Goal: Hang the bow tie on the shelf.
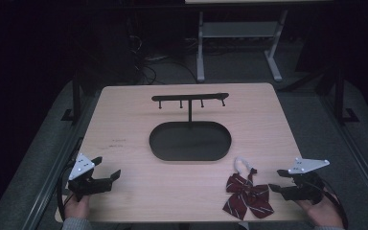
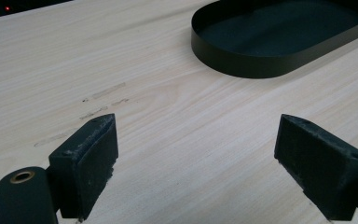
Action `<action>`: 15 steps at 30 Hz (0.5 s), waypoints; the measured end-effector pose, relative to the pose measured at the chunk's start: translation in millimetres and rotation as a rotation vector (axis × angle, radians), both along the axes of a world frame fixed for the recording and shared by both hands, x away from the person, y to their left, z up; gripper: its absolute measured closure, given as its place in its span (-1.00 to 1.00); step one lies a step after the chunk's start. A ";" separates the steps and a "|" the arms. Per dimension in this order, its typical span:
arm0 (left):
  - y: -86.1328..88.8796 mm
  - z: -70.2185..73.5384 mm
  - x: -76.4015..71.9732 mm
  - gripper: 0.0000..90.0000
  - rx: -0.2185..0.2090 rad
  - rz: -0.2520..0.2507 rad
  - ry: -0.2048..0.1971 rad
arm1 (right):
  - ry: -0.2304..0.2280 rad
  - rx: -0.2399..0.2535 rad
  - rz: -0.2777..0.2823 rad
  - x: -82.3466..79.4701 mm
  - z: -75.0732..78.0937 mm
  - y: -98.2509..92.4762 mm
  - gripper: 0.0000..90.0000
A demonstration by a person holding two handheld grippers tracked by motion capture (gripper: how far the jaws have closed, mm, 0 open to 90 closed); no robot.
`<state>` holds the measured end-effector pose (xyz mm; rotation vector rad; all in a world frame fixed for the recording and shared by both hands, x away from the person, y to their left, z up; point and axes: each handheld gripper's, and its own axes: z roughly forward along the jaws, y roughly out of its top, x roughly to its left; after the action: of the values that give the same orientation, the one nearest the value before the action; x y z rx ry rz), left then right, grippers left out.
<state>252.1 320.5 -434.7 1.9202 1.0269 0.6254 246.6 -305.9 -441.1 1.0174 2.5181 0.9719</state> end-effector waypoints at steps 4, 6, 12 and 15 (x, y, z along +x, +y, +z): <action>-0.8 -0.6 -0.7 -0.71 -0.006 0.001 0.004 | 0.005 0.004 0.005 0.6 1.7 1.7 -0.20; -0.9 -0.5 -0.9 -0.71 -0.003 -0.002 0.003 | 0.007 -0.005 0.012 2.9 4.9 4.0 -0.21; -0.7 0.3 -1.3 -0.71 0.003 -0.002 0.001 | 0.015 -0.016 0.049 10.4 15.8 13.6 -0.17; -0.1 0.4 -1.4 -0.71 0.005 -0.004 -0.005 | 0.030 -0.040 0.065 16.2 20.3 21.2 -0.17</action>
<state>250.7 320.5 -434.3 1.9229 1.0194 0.6310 262.8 -284.8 -420.7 0.9517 2.5989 0.9269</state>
